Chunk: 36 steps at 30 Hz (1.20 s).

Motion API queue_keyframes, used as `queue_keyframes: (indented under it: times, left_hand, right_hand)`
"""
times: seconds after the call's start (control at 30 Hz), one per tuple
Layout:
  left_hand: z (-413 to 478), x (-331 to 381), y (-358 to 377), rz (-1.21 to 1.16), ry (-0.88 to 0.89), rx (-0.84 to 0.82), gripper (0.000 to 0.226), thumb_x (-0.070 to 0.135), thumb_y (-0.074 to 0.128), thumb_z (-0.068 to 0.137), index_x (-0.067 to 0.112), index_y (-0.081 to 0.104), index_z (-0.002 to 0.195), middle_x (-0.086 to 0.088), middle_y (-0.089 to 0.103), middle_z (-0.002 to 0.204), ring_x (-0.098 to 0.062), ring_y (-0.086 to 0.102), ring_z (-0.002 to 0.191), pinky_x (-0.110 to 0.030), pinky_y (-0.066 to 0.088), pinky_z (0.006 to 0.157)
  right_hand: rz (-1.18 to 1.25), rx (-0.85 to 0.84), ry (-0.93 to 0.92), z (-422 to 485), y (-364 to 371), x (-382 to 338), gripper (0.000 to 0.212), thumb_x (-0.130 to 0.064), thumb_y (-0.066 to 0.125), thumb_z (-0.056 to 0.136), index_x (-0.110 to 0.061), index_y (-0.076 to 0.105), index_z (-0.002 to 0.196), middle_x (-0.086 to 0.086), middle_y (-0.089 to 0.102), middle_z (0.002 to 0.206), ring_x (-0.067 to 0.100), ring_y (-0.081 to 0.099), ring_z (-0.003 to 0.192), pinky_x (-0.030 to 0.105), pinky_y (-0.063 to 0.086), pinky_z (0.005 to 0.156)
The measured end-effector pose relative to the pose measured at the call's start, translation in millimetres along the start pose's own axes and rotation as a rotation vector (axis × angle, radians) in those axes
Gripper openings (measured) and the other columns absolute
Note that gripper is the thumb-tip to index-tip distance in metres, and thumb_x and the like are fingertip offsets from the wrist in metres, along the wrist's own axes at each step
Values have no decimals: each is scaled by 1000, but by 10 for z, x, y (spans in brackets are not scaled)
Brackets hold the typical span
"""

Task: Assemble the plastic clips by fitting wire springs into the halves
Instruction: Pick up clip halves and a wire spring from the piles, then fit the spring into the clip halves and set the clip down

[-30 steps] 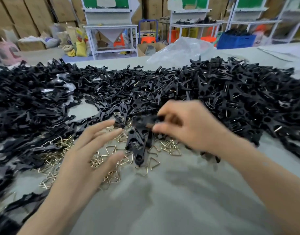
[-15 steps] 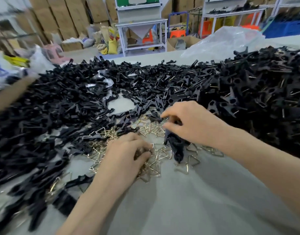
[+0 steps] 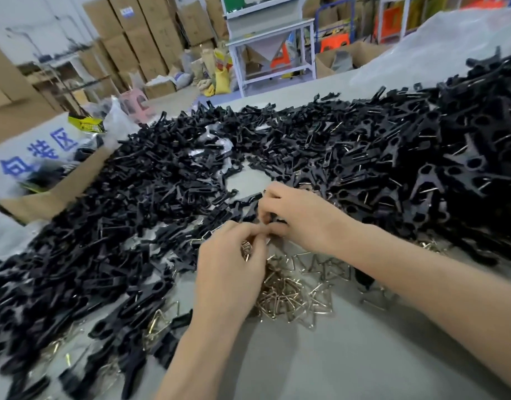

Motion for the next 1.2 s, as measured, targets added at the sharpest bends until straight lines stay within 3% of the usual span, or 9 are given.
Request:
queue_keyframes:
  times: [0.33, 0.43, 0.57, 0.67, 0.73, 0.83, 0.9, 1.07, 1.2]
  left_hand:
    - [32, 28, -126, -113, -40, 196, 20, 9, 64, 88, 26, 73, 92, 16, 66, 85, 1, 58, 75, -11, 42, 70]
    - [40, 75, -109, -360, -93, 136, 20, 15, 67, 89, 34, 68, 95, 5, 69, 94, -2, 60, 76, -11, 43, 65]
    - [-31, 299, 5, -785, -113, -167, 19, 19, 66, 82, 38, 68, 84, 14, 70, 84, 0, 63, 83, -18, 49, 71]
    - [-94, 320, 63, -383, 89, -179, 12, 25, 66, 83, 35, 71, 83, 19, 68, 81, 1, 60, 79, -22, 48, 76]
    - [-75, 263, 78, -39, 167, -131, 21, 28, 64, 86, 32, 71, 105, 20, 68, 102, -1, 58, 103, -27, 45, 94]
    - [-65, 140, 96, 148, 34, -305, 48, 42, 54, 93, 38, 43, 140, 15, 48, 142, -6, 29, 140, -41, 24, 116]
    - [-91, 75, 115, 228, -10, -392, 56, 49, 43, 94, 42, 26, 146, 17, 32, 152, -5, 15, 145, -38, 9, 120]
    - [-65, 73, 71, 203, -15, -317, 35, 24, 54, 96, 32, 58, 129, 16, 57, 129, -8, 48, 122, -24, 25, 109]
    - [-19, 16, 8, 126, -89, -194, 48, 14, 67, 87, 29, 57, 131, 12, 57, 115, -6, 55, 97, -5, 27, 79]
  right_hand:
    - [-74, -119, -45, -70, -185, -173, 33, -2, 49, 92, -18, 60, 118, -2, 57, 116, 12, 57, 100, 30, 45, 91]
    - [350, 135, -66, -195, -669, -362, 23, 0, 51, 92, -14, 68, 98, -12, 60, 82, -5, 55, 65, 14, 46, 66]
    - [853, 213, -83, -509, -936, -485, 14, -2, 56, 91, -12, 66, 90, -2, 70, 78, 13, 65, 62, 24, 57, 62]
    - [958, 304, 167, -773, -639, -322, 9, -8, 63, 87, -12, 69, 83, -1, 69, 70, 11, 63, 56, 20, 54, 57]
    - [1059, 355, 402, -977, -444, -161, 11, -26, 69, 73, -17, 74, 78, 1, 72, 73, 11, 66, 61, 19, 55, 60]
    - [1128, 299, 569, -1131, -281, -5, 26, -30, 71, 59, -31, 77, 84, 1, 75, 79, 9, 70, 73, 16, 54, 64]
    - [1118, 323, 524, -1124, -283, 22, 25, -20, 73, 66, -33, 76, 87, -2, 75, 81, 10, 72, 79, 14, 53, 73]
    - [873, 471, 492, -1116, -293, 3, 22, -15, 69, 82, -36, 72, 88, -8, 72, 75, 2, 66, 68, 11, 47, 63]
    - [905, 535, 538, -1121, -319, 42, 21, -15, 70, 81, -34, 73, 89, -9, 73, 74, 2, 63, 63, 15, 51, 64]
Point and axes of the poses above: each hand's wrist, its own z-axis towards the middle knuckle, its own y-axis out of the palm, x = y × z, the point moved 2 cm from there along z, towards the middle knuckle
